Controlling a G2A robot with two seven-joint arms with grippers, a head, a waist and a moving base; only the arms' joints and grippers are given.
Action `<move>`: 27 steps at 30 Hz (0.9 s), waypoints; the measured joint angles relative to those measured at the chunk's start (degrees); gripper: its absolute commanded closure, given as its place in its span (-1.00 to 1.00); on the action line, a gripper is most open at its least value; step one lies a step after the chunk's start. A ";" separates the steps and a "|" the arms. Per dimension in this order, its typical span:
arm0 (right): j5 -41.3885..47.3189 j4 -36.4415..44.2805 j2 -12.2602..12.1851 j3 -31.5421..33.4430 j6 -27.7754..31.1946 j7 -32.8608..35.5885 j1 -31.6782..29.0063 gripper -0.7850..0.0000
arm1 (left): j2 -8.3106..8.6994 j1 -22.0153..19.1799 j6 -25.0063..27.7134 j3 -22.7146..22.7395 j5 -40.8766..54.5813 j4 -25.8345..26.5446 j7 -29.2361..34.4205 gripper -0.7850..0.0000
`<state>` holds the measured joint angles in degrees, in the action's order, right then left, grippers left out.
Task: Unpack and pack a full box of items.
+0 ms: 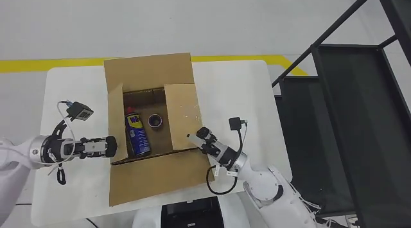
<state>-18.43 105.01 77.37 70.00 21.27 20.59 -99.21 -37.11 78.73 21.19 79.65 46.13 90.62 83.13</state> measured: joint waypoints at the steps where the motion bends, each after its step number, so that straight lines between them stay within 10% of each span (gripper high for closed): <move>1: 0.00 -0.01 0.00 0.00 0.00 0.02 0.01 -1.00 | 0.00 0.00 0.00 0.01 0.01 0.00 0.01 -1.00; 27: -0.86 -3.17 1.09 -7.61 -4.92 -1.07 7.79 -1.00 | -1.22 -4.01 -2.07 -4.26 -8.13 3.05 -4.55 -1.00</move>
<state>-19.29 101.85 78.47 62.39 16.35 19.52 -91.42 -38.33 74.72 19.12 75.39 38.00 93.67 78.58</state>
